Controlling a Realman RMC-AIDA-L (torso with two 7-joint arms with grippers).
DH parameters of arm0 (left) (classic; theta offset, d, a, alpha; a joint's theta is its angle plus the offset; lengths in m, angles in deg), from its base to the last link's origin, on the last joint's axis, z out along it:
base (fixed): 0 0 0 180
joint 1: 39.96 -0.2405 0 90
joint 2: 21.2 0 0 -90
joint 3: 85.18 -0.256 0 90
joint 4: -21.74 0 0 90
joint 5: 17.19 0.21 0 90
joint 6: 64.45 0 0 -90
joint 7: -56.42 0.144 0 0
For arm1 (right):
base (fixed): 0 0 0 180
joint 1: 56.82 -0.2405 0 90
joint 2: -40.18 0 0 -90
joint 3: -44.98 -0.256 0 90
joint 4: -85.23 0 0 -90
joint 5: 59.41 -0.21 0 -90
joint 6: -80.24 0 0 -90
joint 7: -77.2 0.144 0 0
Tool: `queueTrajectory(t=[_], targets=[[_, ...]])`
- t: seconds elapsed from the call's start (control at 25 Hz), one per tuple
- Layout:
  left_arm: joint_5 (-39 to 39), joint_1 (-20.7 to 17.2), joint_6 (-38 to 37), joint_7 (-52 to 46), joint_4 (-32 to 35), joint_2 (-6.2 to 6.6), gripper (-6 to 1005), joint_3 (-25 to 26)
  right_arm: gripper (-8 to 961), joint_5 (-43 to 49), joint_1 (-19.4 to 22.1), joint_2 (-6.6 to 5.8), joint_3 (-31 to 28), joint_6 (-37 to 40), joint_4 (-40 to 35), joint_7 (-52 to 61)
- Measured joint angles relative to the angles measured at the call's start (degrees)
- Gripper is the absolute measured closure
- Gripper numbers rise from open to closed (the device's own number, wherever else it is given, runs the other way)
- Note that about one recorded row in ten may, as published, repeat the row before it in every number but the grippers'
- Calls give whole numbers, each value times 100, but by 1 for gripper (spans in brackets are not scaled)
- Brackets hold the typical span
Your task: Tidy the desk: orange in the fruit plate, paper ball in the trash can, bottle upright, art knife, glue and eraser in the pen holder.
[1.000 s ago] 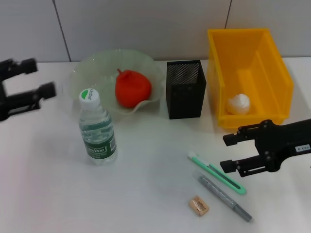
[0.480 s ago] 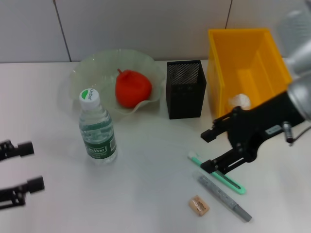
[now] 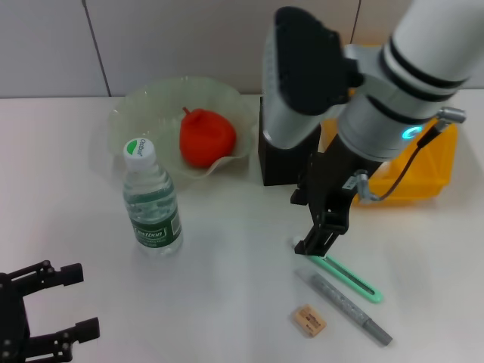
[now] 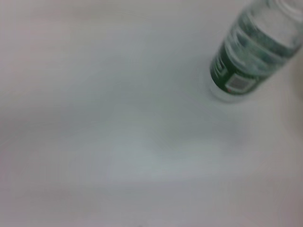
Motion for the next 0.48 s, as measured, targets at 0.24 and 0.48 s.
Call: queueTrajectory(t=[0.24,0.48], targets=[[3,-14,30,37,-108,0,186,3,198,429,-683,29,432,-449,1088,815],[9,14,73,40,-118,-34,187,-34,198,494,-1179,44,647,-1252,2374,2005]])
